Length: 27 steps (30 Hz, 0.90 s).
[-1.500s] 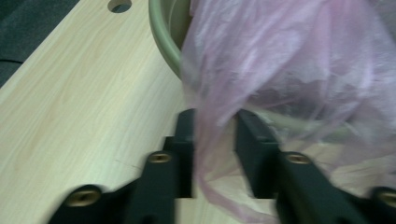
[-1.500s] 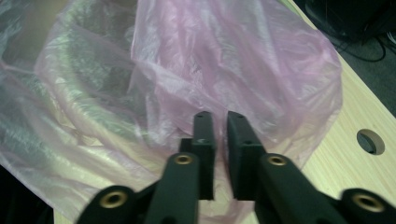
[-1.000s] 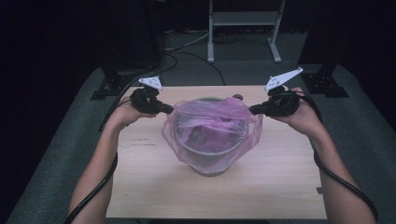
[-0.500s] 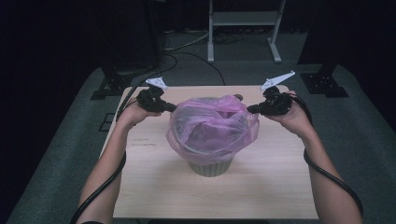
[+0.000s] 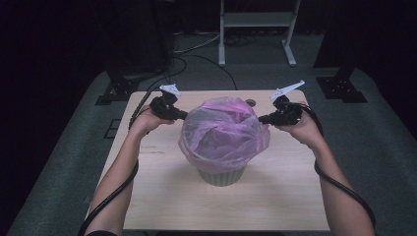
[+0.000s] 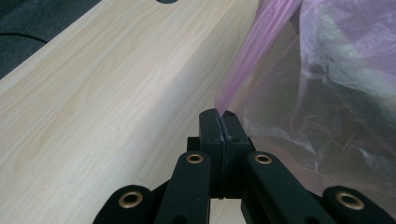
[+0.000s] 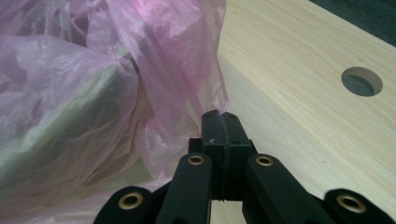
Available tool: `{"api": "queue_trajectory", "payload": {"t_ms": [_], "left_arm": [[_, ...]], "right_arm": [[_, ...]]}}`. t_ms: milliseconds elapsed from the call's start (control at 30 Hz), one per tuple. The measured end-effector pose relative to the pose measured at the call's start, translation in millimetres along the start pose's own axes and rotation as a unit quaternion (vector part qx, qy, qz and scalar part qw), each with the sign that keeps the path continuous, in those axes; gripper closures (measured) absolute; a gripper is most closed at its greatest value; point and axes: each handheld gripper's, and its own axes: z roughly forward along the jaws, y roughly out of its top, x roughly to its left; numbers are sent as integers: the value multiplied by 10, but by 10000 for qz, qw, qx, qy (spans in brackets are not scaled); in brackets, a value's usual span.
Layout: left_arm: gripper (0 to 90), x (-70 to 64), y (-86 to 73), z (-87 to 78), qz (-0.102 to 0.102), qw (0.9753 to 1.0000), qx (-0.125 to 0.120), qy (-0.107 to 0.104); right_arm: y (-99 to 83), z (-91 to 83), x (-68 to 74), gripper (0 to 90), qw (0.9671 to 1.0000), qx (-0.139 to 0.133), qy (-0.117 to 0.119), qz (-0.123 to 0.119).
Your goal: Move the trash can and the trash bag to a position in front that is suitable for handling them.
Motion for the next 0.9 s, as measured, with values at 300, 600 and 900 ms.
{"api": "queue_trajectory", "payload": {"t_ms": [300, 600, 900], "left_arm": [[900, -30, 41, 82, 73, 9994, 235, 230], [900, -4, -41, 184, 47, 9975, 616, 337], [748, -21, -168, -8, -115, 9994, 310, 64]], "right_arm": [[0, 112, -16, 900, 9998, 159, -64, 140], [-82, 186, -58, 900, 9980, 524, -318, 124], [-340, 4, -102, 701, 9989, -4, 103, 462]]}}
